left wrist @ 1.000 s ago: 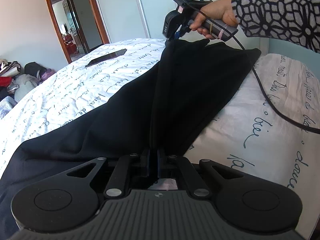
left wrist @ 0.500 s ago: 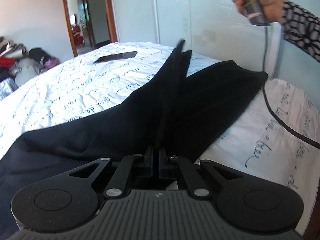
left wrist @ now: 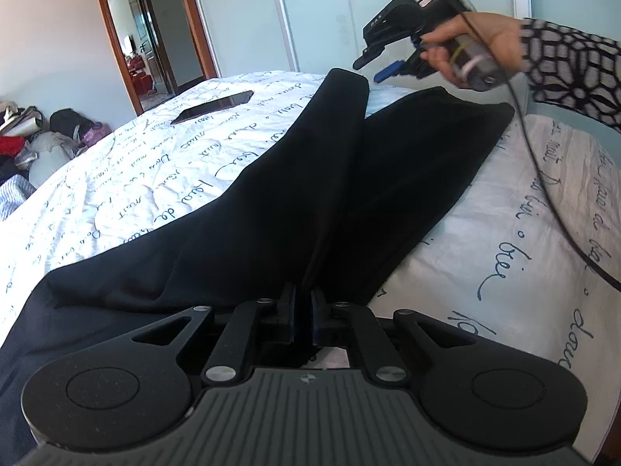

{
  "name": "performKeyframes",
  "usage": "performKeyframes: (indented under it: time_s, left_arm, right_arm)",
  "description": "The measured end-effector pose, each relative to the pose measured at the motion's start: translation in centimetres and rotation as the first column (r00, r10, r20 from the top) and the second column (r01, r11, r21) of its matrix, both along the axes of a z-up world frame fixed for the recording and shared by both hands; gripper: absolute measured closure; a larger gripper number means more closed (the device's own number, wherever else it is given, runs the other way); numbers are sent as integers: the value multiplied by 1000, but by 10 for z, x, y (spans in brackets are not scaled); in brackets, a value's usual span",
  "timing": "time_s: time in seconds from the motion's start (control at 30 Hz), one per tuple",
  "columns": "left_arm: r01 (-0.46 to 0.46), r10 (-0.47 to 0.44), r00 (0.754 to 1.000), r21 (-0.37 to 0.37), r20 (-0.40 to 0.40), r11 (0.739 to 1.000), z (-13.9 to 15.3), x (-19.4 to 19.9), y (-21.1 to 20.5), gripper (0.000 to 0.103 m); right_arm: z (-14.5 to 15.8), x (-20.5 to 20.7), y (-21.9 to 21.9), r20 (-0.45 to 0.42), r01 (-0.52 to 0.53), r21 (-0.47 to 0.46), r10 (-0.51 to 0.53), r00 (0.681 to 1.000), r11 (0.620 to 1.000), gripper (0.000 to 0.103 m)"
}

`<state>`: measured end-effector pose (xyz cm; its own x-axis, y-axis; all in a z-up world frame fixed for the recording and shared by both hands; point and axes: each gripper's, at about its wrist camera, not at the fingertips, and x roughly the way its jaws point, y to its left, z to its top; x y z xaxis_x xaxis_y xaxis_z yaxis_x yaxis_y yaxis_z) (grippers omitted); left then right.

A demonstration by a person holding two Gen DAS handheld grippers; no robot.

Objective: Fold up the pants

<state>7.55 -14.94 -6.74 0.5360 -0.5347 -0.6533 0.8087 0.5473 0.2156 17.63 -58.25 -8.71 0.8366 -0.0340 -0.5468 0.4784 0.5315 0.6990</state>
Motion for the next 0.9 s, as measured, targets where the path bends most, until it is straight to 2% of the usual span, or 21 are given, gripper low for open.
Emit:
performKeyframes:
  time_s: [0.07,0.2,0.27,0.33,0.5,0.63,0.67,0.8,0.9]
  left_arm:
    - [1,-1,1000,-1,2,1000,-2,0,0,87]
    - [-2,2,1000,0,1,1000,-3,1,-2,87]
    - [-2,2,1000,0,-3,1000,-2,2,-2,87]
    - [-3,3,1000,-6,-8,1000,-2,1,-1,87]
    - [-6,6,1000,-3,-2,1000,-4,2,-3,87]
    - [-18,18,1000,-16,-21,1000,-2,6,-3,87]
    - [-26,26,999,-25,-30,999,-1,7,-2,95]
    - [-35,31,998,-67,-60,997,8,14,8,101]
    - [-24,16,996,-98,-83,995,16,16,15,101]
  right_arm:
    - [-13,-3,-4,13,14,72,-15,1000,997,63]
    - [-18,2,-7,66,18,115,-26,997,993,63]
    - [-7,4,-3,61,6,53,-10,998,999,86]
    - [11,5,4,74,-26,-23,28,997,999,90]
    - [47,16,27,104,-64,-161,82,991,985,93]
    - [66,18,31,159,-62,-173,90,983,983,94]
    - [70,16,31,178,-52,-169,82,981,984,94]
    - [89,-17,31,306,3,-157,46,951,988,94]
    - [94,-64,36,340,41,-181,24,940,983,95]
